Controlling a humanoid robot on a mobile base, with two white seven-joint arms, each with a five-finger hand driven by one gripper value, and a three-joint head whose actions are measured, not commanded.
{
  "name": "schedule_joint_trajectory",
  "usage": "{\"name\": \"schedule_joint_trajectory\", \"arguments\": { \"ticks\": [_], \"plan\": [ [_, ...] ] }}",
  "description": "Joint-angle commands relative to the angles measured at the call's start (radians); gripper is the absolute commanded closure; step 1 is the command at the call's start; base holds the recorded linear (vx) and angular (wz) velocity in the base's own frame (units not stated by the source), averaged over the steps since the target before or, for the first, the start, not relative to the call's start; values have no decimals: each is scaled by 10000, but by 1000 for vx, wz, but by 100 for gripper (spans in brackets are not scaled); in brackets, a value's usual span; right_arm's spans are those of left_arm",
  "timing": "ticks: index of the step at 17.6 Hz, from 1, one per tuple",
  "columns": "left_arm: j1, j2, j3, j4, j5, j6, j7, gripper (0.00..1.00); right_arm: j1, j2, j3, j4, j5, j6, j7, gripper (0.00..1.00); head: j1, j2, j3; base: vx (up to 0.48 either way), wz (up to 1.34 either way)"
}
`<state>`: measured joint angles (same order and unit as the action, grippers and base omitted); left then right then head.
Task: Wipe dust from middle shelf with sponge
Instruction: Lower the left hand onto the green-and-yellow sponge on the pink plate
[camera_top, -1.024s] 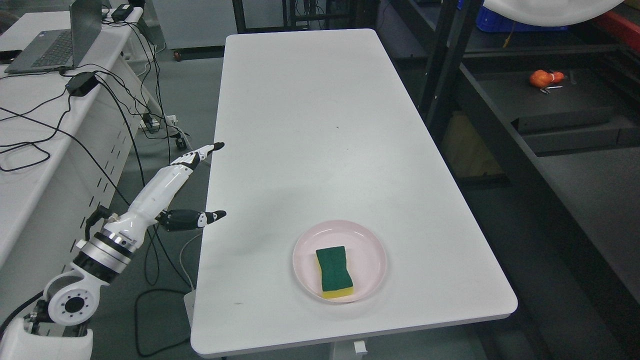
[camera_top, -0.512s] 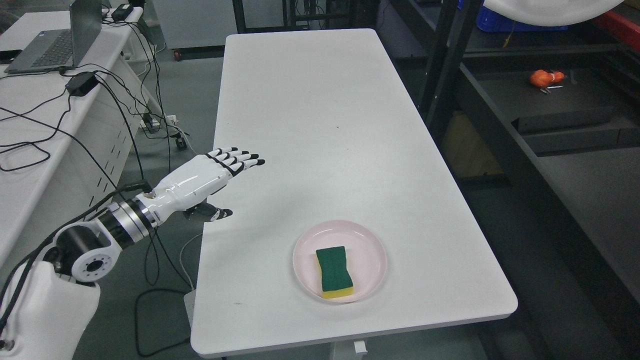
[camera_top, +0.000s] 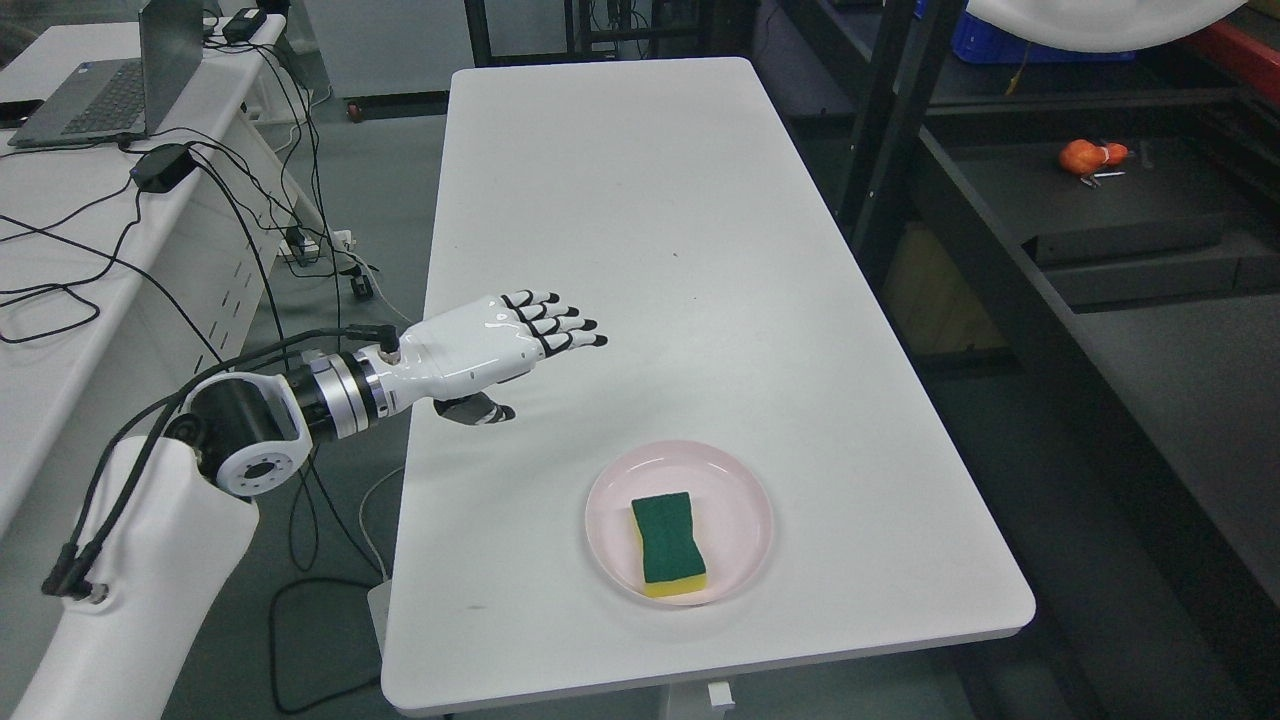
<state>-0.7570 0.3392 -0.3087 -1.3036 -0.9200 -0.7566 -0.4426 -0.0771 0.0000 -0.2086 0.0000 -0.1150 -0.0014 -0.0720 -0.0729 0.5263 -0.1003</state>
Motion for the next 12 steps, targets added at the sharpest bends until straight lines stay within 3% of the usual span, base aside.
{"name": "schedule_joint_trajectory", "arguments": {
  "ticks": [1,6,12],
  "plan": [
    [-330,-1134,-1561,749,-111,-288,-589,1,4,-175,0,-174,0,735,-1,0,0,0,0,0,0],
    [-391,-2086,-1638,764,-141,-288,-621,1,-12,-175,0,-174,0,735,-1,0,0,0,0,0,0],
    [-346,-2701,-2342,964,-157,-288,-637,1,-12,-175,0,-174,0,735,-1,0,0,0,0,0,0]
  ]
}}
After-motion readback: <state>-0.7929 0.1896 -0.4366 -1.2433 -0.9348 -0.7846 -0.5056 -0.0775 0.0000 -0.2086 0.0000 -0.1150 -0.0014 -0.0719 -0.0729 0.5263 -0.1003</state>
